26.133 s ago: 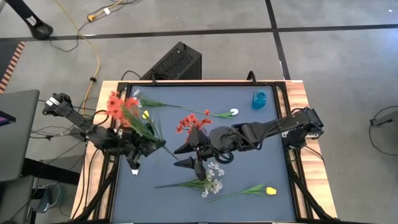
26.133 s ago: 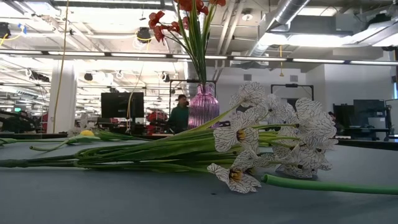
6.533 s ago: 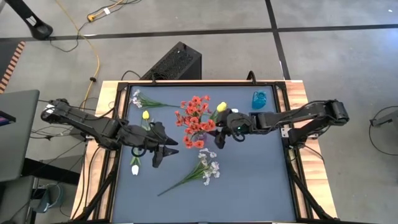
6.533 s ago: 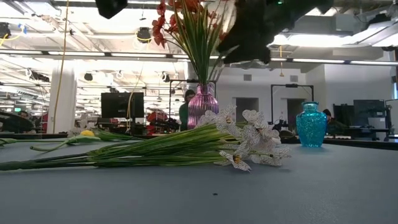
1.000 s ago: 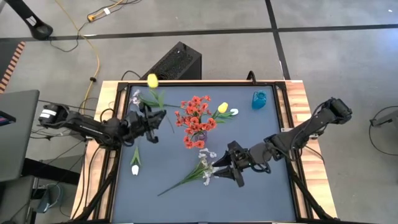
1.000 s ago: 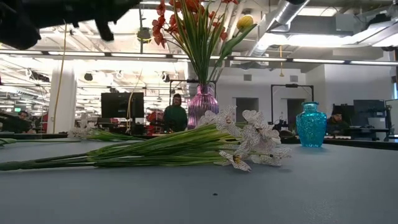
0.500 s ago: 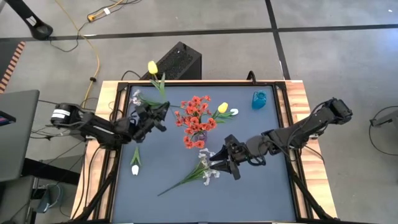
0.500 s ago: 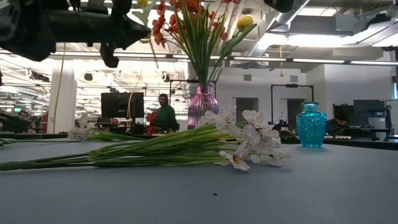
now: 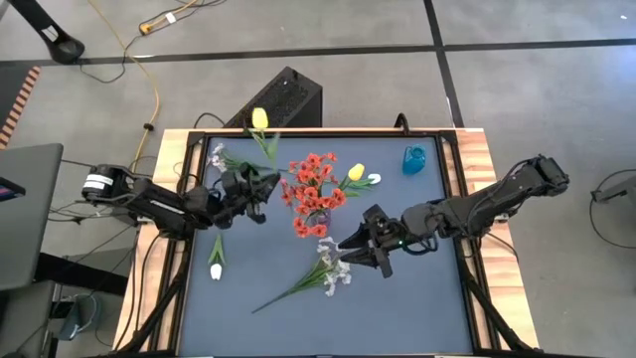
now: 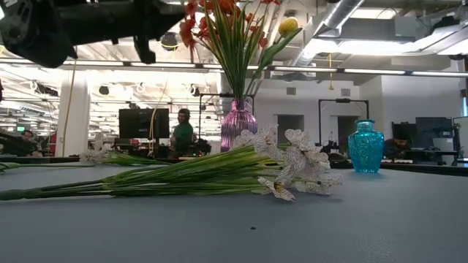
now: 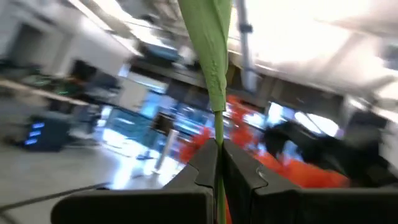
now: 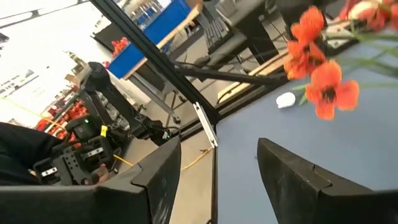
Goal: Sort flowers into vase by color
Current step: Put the yellow flower into the pink vase
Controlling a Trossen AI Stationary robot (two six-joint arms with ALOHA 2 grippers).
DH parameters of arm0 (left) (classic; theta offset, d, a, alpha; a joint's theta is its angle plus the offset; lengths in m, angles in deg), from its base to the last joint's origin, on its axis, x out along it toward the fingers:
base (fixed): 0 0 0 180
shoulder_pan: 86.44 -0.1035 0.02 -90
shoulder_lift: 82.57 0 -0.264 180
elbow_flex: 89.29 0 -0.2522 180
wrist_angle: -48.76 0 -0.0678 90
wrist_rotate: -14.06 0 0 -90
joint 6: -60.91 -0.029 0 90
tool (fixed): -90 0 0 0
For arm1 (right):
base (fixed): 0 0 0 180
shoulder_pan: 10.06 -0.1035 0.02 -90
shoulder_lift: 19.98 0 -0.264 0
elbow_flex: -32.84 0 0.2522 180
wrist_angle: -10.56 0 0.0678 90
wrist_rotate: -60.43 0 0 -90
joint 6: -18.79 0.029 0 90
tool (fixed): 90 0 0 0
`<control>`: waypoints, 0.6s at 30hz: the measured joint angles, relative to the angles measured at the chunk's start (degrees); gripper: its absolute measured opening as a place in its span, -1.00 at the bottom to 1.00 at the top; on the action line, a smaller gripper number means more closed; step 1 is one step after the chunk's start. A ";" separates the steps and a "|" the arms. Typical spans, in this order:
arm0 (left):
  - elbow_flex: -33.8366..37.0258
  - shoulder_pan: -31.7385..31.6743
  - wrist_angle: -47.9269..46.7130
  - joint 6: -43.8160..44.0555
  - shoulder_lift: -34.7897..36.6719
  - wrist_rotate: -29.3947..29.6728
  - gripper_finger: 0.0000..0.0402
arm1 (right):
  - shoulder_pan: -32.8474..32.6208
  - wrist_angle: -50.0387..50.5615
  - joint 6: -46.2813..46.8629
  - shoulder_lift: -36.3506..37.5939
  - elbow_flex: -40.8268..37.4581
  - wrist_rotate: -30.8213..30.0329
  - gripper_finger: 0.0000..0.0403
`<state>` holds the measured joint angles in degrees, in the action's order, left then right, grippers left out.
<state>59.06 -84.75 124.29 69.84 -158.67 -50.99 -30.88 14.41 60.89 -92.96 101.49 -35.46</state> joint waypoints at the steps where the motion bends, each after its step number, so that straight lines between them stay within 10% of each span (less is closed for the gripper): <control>1: -0.06 0.41 0.19 -0.99 0.13 -1.57 -1.00 | 0.00 -0.04 -0.38 0.32 0.00 0.00 0.19; 18: -4.00 5.37 -6.58 -8.94 10.33 -26.31 -1.00 | 1.23 -17.39 -14.30 0.53 2.40 -3.77 0.19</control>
<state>55.06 -79.38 117.71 60.90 -148.34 -77.30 -29.65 -2.98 46.59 -92.43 103.90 -39.22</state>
